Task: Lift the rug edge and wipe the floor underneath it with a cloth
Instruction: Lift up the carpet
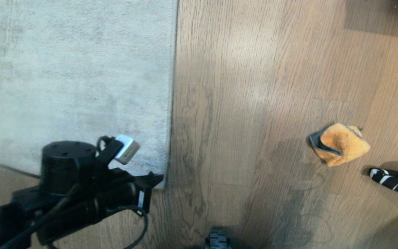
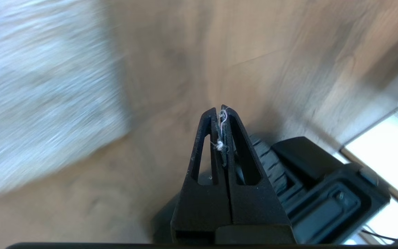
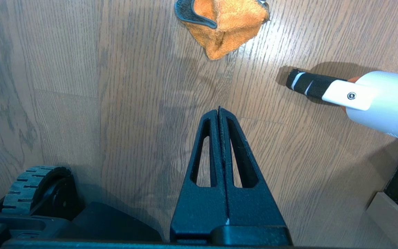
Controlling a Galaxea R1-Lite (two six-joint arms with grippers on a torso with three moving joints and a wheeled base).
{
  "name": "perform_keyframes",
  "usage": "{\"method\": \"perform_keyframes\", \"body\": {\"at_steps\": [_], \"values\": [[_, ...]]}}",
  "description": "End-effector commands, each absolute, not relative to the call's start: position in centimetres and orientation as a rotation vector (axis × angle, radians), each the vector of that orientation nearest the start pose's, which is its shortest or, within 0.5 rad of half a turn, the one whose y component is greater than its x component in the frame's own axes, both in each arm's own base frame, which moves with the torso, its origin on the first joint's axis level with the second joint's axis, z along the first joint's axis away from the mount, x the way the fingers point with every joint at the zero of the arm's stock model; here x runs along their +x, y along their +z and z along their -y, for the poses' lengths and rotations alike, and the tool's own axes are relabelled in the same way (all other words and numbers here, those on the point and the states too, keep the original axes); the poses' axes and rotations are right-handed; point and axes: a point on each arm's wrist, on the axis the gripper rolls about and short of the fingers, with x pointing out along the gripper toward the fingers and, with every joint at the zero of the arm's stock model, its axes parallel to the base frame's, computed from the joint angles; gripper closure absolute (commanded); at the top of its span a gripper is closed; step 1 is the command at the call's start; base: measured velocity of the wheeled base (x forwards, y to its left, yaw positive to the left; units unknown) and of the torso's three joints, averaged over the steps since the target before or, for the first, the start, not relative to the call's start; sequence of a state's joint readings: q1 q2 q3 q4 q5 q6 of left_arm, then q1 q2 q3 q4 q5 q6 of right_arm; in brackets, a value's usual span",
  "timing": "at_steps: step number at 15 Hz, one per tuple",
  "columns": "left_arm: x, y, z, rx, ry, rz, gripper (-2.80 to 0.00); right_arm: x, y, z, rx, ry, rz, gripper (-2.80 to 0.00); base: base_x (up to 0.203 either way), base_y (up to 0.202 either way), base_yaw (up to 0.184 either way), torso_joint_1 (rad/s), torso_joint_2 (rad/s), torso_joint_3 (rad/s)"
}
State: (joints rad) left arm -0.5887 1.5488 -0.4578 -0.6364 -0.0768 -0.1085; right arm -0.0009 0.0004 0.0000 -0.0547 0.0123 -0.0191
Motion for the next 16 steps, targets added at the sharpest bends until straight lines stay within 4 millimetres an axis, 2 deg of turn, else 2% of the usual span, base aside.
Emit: {"method": "perform_keyframes", "body": {"at_steps": [1, 2, 3, 4, 8, 12, 16], "values": [[21.7, 11.7, 17.6, 0.052, -0.667, -0.556, 0.0, -2.3, 8.1, 0.0, -0.02, 0.012, 0.055, 0.0, 0.0, 0.0, 0.0, 0.0, 0.0, 0.0], [21.8, 11.8, 18.7, 0.054, -0.681, -0.579, 0.0, -2.3, 8.1, 0.0, -0.02, 0.011, 0.055, 0.0, 0.0, 0.0, 0.0, 0.0, 0.0, 0.0], [21.7, 11.8, 19.5, 0.063, -0.69, -0.617, -1.57, -2.3, 8.1, 0.0, -0.02, 0.012, 0.055, 0.0, 0.0, 0.0, 0.0, 0.0, 0.0, 0.0], [21.6, 11.9, 20.1, 0.065, -0.696, -0.647, -2.8, -2.3, 8.1, 0.0, -0.02, 0.012, 0.054, 0.0, 0.0, 0.0, 0.0, 0.0, 0.0, 0.0], [21.4, 11.6, 21.8, 0.072, -0.677, -0.724, -2.8, -2.3, 8.1, 0.0, -0.02, 0.011, 0.055, 0.0, 0.0, 0.0, 0.0, 0.0, 0.0, 0.0], [22.0, 11.1, 22.5, 0.128, -0.616, -0.783, -2.8, -2.3, 8.1, 0.0, -0.02, 0.013, 0.054, 0.0, 0.0, 0.0, 0.0, 0.0, 0.0, 0.0], [21.7, 11.7, 22.9, 0.225, -0.554, -0.896, -2.8, -2.3, 8.1, 0.0, -0.02, 0.013, 0.054, 0.0, 0.0, 0.0, 0.0, 0.0, 0.0, 0.0]]}}
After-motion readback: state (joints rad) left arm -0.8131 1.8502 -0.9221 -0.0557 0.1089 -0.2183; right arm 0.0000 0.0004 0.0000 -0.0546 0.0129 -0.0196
